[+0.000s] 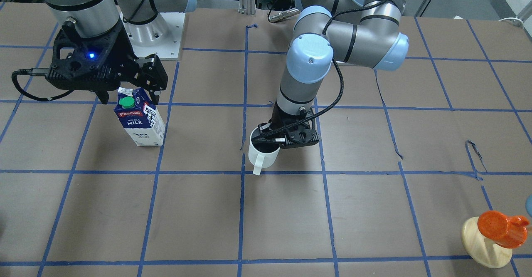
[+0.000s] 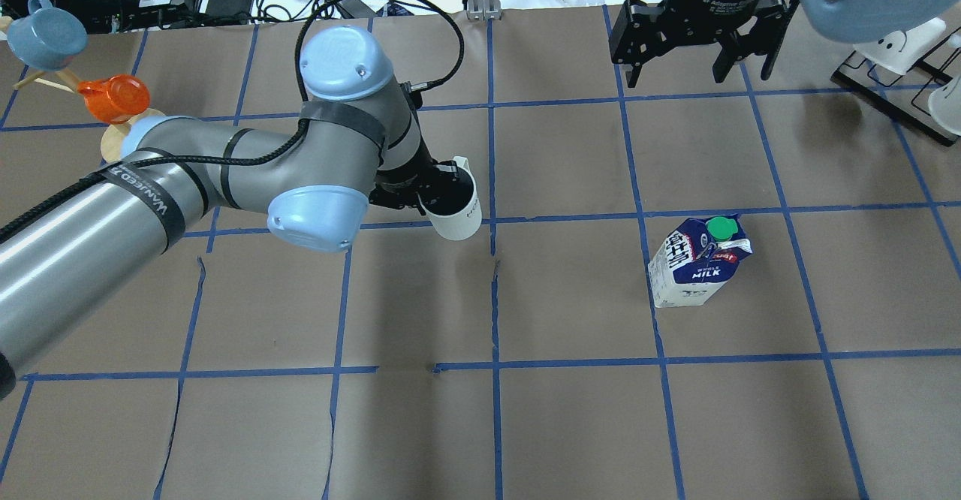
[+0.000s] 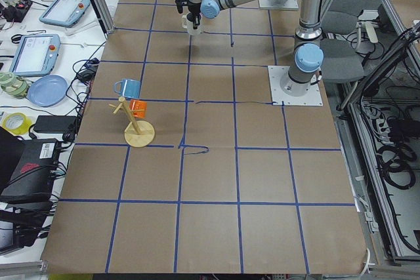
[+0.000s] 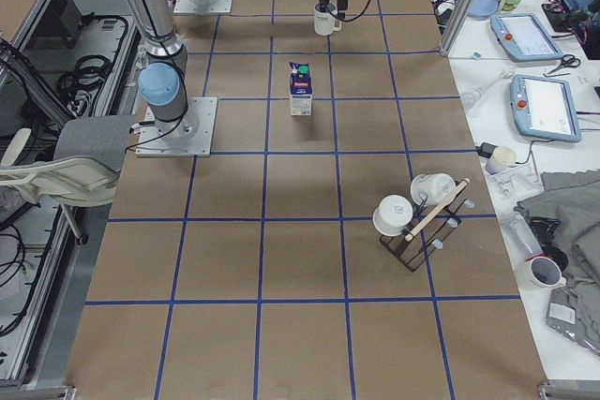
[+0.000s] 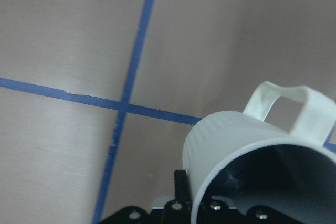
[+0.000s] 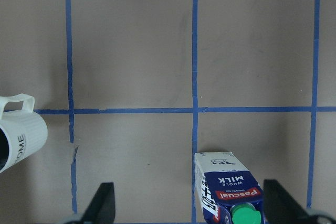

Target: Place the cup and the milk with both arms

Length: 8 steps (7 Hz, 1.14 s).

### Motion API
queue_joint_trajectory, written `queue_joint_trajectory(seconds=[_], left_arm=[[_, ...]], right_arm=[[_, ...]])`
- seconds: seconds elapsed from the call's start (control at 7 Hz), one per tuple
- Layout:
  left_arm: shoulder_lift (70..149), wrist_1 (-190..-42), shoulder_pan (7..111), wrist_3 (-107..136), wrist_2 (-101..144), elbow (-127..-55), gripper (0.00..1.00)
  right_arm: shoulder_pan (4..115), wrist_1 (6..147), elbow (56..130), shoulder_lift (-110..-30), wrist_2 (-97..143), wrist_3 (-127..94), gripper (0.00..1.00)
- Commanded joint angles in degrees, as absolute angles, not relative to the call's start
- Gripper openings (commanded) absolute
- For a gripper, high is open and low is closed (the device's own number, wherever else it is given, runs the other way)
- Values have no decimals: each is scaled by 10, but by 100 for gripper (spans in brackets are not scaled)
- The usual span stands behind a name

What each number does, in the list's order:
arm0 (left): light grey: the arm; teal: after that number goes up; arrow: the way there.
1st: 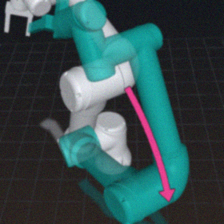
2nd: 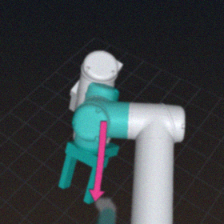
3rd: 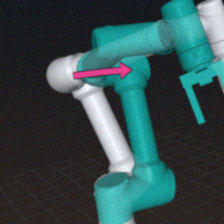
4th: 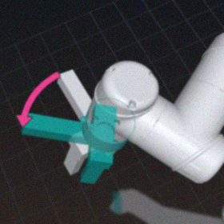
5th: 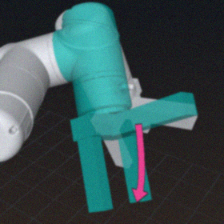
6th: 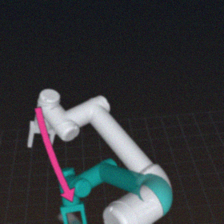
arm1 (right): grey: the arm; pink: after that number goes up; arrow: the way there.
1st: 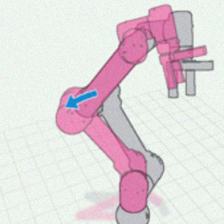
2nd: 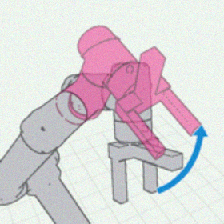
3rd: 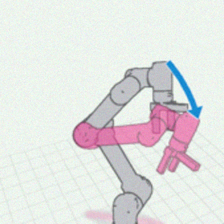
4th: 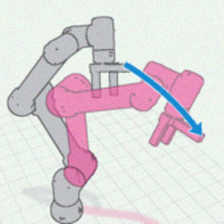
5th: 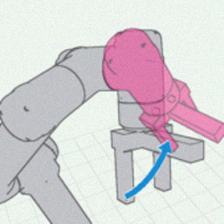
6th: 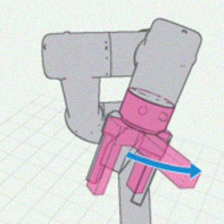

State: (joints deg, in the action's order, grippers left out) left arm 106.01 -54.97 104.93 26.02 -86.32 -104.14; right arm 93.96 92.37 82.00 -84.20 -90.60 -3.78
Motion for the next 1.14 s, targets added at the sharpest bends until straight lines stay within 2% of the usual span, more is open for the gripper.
queue_joint_trajectory(seconds=[0.0,0.14,0.71,0.86,1.0], left_arm=[[1118,-478,1062,271,-866,-1022,3],[1148,-479,1063,277,-872,-985,4],[1170,-477,1065,272,-870,-966,7],[1175,-478,1066,275,-870,-968,26],[1170,-477,1066,269,-869,-965,55]], right_arm=[[940,924,820,-842,-906,-38,100],[940,924,820,-842,-905,-38,100],[940,924,820,-842,-906,-38,100],[940,924,820,-842,-906,-38,100],[940,924,820,-842,-906,-38,100]])
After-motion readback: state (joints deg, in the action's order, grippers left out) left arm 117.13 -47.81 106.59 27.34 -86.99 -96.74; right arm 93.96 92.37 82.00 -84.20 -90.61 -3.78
